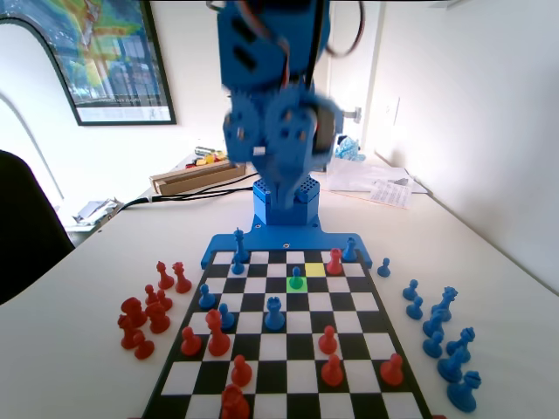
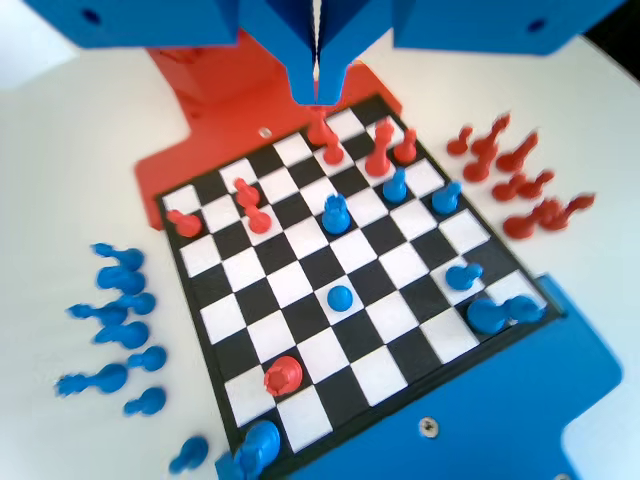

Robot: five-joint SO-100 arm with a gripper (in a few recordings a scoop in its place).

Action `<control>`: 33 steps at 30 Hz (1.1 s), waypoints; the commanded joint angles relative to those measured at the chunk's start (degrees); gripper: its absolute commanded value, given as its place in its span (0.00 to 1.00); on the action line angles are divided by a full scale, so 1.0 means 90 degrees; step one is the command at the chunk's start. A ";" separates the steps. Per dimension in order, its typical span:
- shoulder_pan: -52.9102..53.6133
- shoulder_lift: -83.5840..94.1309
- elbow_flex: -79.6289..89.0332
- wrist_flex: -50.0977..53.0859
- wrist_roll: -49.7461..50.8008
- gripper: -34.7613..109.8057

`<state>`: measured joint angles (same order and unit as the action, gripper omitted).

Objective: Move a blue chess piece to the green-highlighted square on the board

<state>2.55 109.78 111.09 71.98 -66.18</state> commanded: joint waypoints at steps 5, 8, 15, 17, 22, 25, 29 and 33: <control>0.0049 0.1689 -0.0840 0.1387 -0.1045 0.25; -0.0049 0.2314 -0.0869 0.1797 -0.1465 0.25; -0.0127 0.3975 -0.0576 0.2256 -0.2207 0.25; -0.0166 0.4375 -0.0430 0.2422 -0.2539 0.25; -0.0332 0.5166 -0.0068 0.2725 -0.3193 0.25; -0.0410 0.5576 0.0244 0.2725 -0.3428 0.25; -0.0430 0.6201 0.0850 0.2520 -0.3711 0.25; -0.0430 0.6660 0.1367 0.2236 -0.3828 0.25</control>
<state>-0.62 166.20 121.38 93.87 -99.14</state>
